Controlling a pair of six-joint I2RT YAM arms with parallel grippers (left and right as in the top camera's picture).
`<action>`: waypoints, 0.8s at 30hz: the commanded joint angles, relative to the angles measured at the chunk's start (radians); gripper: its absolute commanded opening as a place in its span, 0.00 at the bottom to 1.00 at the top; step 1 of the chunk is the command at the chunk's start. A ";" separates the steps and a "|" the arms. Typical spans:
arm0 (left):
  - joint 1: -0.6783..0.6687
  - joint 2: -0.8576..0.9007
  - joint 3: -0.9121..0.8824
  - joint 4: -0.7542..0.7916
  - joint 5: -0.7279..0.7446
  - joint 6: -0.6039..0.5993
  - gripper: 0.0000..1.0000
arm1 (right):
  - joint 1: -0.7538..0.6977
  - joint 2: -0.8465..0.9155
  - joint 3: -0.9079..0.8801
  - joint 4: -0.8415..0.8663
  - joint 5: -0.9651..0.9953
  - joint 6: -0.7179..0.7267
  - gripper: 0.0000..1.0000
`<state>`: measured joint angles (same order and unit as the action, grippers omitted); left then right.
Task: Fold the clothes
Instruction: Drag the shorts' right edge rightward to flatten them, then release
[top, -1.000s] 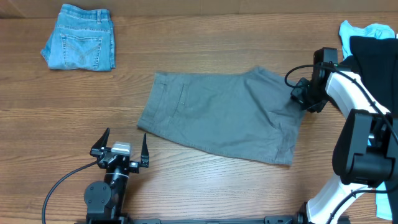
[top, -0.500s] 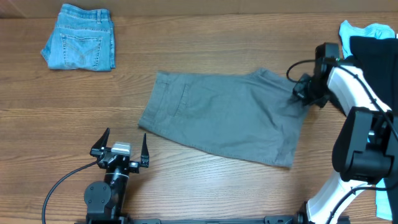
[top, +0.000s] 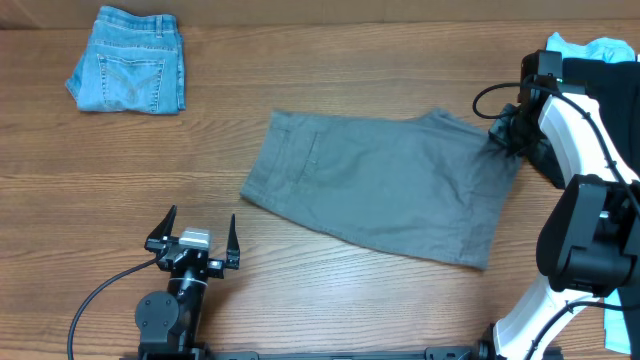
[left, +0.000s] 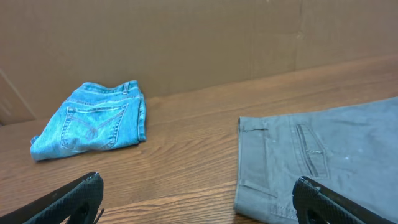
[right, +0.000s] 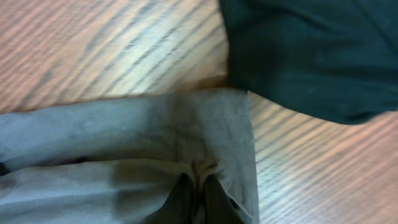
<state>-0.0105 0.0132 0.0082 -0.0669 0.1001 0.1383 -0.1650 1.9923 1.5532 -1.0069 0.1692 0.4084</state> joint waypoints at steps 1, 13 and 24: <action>0.006 -0.006 -0.003 -0.003 -0.003 0.019 1.00 | -0.027 0.004 0.023 -0.010 0.101 0.013 0.20; 0.006 -0.006 -0.003 -0.003 -0.003 0.019 1.00 | -0.047 -0.076 0.153 -0.279 -0.014 0.084 0.77; 0.006 -0.006 -0.003 -0.003 -0.003 0.019 1.00 | 0.025 -0.094 -0.100 -0.198 -0.285 -0.098 0.16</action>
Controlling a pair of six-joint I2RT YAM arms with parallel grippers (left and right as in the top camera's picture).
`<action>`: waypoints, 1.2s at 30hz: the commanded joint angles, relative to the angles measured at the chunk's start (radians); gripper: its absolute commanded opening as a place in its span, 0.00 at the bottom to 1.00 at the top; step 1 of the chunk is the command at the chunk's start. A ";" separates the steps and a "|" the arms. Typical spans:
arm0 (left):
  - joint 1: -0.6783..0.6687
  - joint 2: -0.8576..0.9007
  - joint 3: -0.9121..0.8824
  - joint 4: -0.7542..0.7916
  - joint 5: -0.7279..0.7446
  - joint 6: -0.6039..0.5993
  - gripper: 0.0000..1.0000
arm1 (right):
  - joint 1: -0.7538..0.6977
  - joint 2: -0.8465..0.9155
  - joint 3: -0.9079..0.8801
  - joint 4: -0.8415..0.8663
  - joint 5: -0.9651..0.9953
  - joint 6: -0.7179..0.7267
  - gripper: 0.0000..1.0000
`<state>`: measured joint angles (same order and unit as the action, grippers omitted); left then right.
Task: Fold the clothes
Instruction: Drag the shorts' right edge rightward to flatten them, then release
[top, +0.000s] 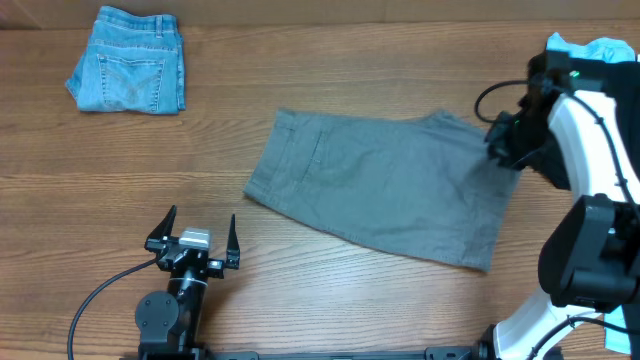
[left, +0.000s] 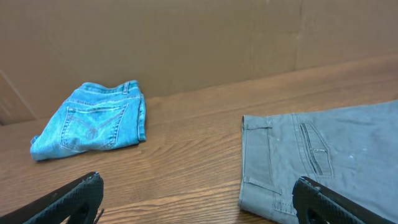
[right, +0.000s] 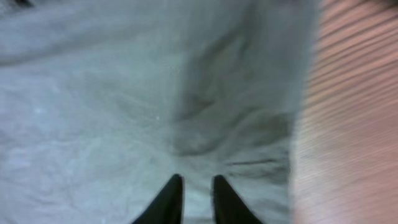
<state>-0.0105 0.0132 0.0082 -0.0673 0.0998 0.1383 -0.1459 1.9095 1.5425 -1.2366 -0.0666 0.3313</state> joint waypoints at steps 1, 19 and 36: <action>0.006 -0.006 -0.003 -0.002 -0.003 0.019 1.00 | 0.006 -0.011 -0.144 0.076 -0.059 -0.017 0.15; 0.006 -0.006 -0.003 -0.002 -0.003 0.019 1.00 | -0.076 -0.014 -0.418 0.158 0.163 0.177 0.04; 0.006 -0.006 -0.003 -0.002 -0.003 0.019 1.00 | -0.074 -0.234 -0.167 -0.123 0.020 0.080 0.85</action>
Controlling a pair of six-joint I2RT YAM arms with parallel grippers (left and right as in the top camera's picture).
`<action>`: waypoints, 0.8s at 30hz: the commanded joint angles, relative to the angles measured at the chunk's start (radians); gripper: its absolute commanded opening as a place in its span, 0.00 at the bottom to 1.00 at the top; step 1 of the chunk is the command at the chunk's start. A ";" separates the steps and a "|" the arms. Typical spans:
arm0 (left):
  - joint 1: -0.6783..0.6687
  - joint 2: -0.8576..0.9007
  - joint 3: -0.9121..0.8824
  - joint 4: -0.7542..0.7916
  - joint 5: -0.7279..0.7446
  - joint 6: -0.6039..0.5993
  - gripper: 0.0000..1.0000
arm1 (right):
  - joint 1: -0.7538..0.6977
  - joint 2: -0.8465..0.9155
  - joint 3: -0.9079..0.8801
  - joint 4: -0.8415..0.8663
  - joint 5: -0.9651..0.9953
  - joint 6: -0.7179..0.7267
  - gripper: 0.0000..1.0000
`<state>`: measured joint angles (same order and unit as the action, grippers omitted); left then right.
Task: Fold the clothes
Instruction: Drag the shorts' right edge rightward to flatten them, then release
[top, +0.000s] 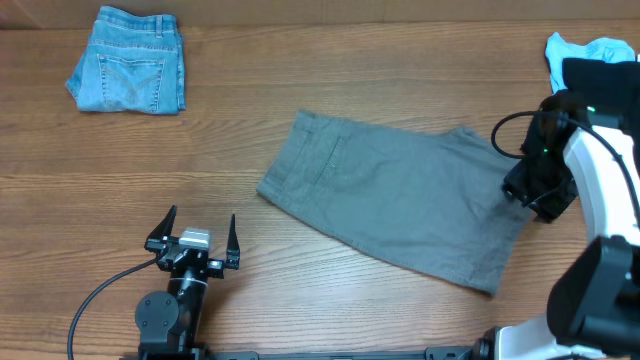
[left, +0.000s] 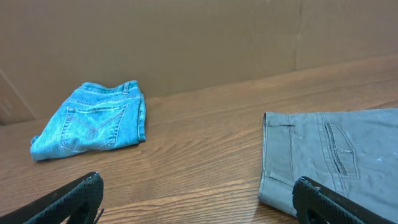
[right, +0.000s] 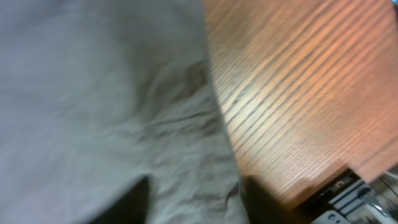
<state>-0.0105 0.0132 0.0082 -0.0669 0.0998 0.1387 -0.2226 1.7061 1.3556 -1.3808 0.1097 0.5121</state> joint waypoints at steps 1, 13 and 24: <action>0.006 -0.006 -0.003 -0.003 -0.003 0.018 1.00 | 0.005 -0.031 0.020 0.031 -0.195 -0.113 0.87; 0.006 -0.006 -0.003 -0.003 -0.003 0.018 1.00 | 0.104 -0.029 0.012 0.460 -0.579 -0.013 1.00; 0.006 -0.006 -0.003 0.002 0.022 0.010 1.00 | 0.104 -0.029 0.012 0.665 -0.552 -0.014 1.00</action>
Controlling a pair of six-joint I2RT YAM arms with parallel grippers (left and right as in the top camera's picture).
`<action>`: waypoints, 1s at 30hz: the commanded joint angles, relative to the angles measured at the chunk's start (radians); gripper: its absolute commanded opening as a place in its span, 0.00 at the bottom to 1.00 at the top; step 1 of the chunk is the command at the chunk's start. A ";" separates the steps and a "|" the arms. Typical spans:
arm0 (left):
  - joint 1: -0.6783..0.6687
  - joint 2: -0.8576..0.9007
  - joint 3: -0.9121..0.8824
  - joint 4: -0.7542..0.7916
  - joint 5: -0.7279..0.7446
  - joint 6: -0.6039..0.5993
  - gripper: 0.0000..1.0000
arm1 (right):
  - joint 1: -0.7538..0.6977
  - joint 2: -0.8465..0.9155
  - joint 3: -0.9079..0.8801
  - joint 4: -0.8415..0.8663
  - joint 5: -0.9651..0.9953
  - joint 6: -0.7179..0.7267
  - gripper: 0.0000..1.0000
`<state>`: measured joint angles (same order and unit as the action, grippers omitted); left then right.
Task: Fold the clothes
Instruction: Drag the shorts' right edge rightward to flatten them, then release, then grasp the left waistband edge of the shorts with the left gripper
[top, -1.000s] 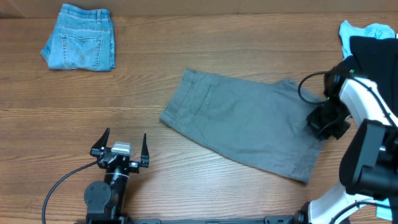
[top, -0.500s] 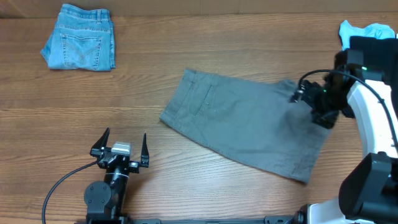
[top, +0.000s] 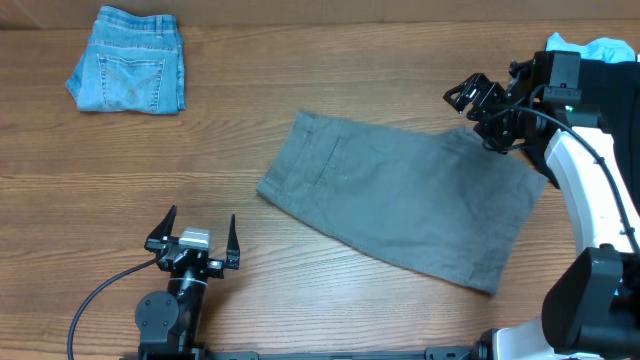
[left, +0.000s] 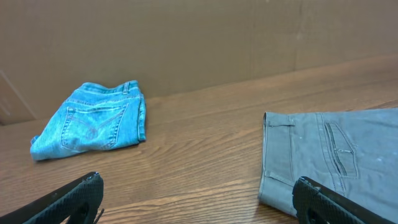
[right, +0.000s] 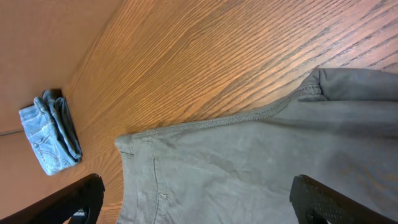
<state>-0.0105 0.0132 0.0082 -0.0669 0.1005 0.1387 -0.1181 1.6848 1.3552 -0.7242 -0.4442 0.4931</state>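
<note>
Grey shorts (top: 400, 200) lie spread flat in the middle of the wooden table, waistband to the left; they also show in the left wrist view (left: 329, 155) and the right wrist view (right: 249, 168). My right gripper (top: 478, 108) hovers open above the shorts' far right corner, nothing between its fingers (right: 74, 202). My left gripper (top: 195, 236) rests open at the table's front, its fingertips (left: 74, 199) wide apart, left of the shorts' waistband.
Folded blue jeans (top: 128, 72) lie at the far left corner of the table (top: 300, 80), seen too in the left wrist view (left: 90, 127). Dark and light blue clothes (top: 595, 55) are piled at the far right edge.
My right gripper has let go of the shorts' right edge, opened and risen to above their far right corner. The shorts lie flat where they were. The left arm has not moved.
My right gripper was shut on the shorts' far right corner near the dark pile. By the later moments the shorts had shifted rightward and toward the front with the gripper at their right edge. Now the gripper is open and clear of them.
</note>
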 joint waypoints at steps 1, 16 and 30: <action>0.005 -0.006 -0.003 0.006 0.069 0.003 1.00 | -0.001 -0.007 0.013 0.008 0.002 0.005 1.00; 0.005 0.191 0.141 0.224 0.492 -0.172 1.00 | -0.001 -0.007 0.013 0.008 0.002 0.005 1.00; -0.016 1.334 1.109 -0.237 0.718 -0.213 1.00 | -0.001 -0.007 0.013 0.008 0.002 0.005 1.00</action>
<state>-0.0116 1.2137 0.9958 -0.2253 0.7551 -0.0479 -0.1181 1.6867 1.3552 -0.7193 -0.4404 0.4976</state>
